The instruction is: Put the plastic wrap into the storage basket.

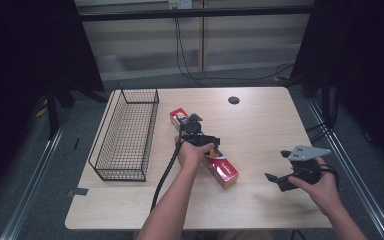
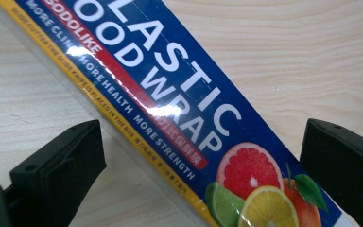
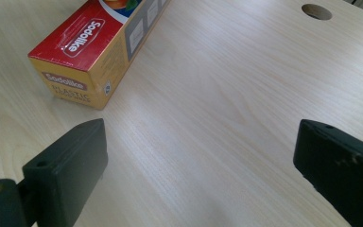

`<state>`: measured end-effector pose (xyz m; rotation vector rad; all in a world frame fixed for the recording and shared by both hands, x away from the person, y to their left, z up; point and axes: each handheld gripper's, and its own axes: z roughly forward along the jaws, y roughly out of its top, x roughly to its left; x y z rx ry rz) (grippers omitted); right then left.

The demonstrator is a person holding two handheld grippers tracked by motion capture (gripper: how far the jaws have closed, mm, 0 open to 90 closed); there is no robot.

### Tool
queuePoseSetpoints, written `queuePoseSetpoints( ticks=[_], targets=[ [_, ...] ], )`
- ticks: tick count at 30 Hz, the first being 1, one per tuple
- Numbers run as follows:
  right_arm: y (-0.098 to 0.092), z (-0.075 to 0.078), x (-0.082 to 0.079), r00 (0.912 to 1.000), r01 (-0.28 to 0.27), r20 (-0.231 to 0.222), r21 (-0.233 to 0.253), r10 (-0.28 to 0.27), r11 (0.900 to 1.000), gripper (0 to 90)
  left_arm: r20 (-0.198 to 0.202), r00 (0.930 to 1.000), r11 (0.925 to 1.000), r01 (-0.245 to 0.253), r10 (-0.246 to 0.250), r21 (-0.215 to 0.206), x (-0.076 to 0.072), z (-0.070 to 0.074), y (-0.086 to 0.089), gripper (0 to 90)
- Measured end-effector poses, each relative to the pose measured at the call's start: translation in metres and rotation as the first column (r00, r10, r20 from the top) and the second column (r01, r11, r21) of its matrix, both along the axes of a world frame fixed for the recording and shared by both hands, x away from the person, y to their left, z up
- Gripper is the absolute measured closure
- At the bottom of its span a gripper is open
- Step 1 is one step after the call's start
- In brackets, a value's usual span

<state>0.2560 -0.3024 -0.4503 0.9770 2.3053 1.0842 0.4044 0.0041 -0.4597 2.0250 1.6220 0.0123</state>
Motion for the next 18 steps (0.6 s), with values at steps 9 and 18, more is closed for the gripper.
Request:
queuePoseSetpoints(
  ticks=[9, 18],
  targets=[
    [0.0009, -0.0012, 0.0005, 0.9999, -0.013, 0.006, -0.019, 0.013, 1.0, 3.5, -0.003, 0.9993, 0.9992, -0.038, 0.038, 0.012, 0.0028, -0.0059, -0.004, 0.1],
    [-0.0005, -0.0004, -0.0003, 0.9999, -0.008, 0.01, -0.019, 0.009, 1.0, 3.6, -0.029, 0.9979, 0.9983, -0.058, 0.058, 0.006, 0.0031, -0.0069, -0.0042, 2.4]
  ],
)
